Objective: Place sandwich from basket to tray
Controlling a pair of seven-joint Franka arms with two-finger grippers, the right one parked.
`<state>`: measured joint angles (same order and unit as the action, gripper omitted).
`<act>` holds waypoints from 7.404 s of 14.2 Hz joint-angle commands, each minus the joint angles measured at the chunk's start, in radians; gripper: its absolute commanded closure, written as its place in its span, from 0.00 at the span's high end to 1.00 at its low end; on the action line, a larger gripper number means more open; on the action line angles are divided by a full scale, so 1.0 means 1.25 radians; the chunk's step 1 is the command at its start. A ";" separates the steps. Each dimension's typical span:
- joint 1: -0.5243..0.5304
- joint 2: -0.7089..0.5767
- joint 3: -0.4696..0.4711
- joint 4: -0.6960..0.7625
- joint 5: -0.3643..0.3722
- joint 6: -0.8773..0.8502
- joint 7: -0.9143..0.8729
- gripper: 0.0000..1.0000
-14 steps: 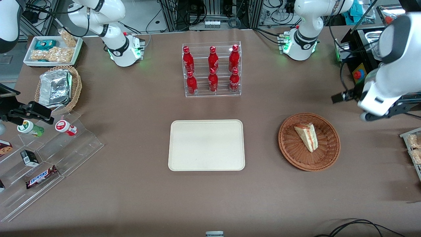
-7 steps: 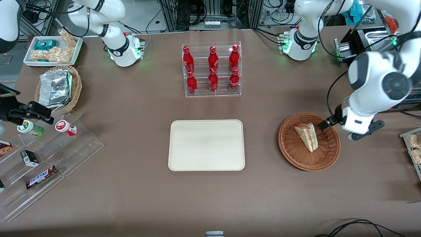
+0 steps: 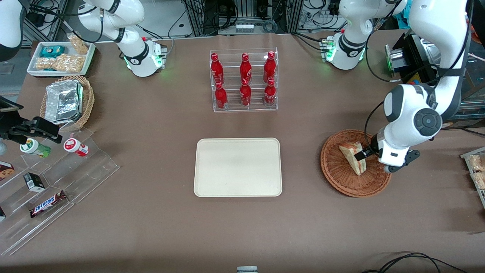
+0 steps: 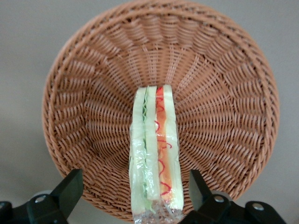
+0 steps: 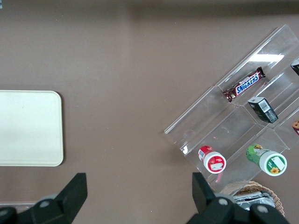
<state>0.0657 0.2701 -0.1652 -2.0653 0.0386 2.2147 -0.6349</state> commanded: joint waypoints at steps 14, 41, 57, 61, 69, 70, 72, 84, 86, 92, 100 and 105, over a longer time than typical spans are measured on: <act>-0.019 0.066 0.005 -0.072 0.038 0.141 -0.148 0.35; -0.514 0.466 -0.022 0.683 0.026 -0.143 -0.163 0.16; -0.568 0.578 -0.016 0.771 0.035 -0.079 -0.212 0.51; -0.568 0.575 -0.015 0.771 0.037 -0.076 -0.226 1.00; -0.528 0.392 0.000 0.764 0.038 -0.239 -0.250 1.00; -0.511 0.361 0.000 0.761 0.038 -0.273 -0.243 1.00; -0.463 0.300 -0.004 0.750 0.026 -0.357 -0.182 1.00; -0.165 -0.092 -0.002 0.447 -0.063 -0.706 0.206 1.00; -0.096 -0.113 0.000 0.443 -0.059 -0.763 0.281 1.00; 0.031 -0.153 0.000 0.451 -0.064 -0.833 0.309 1.00; 0.080 -0.206 -0.003 0.439 -0.054 -0.810 0.438 1.00; 0.073 -0.231 -0.005 0.437 -0.049 -0.768 0.434 1.00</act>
<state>0.1596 0.0322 -0.1739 -1.4893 -0.0282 1.2431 -0.0979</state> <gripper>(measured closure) 0.000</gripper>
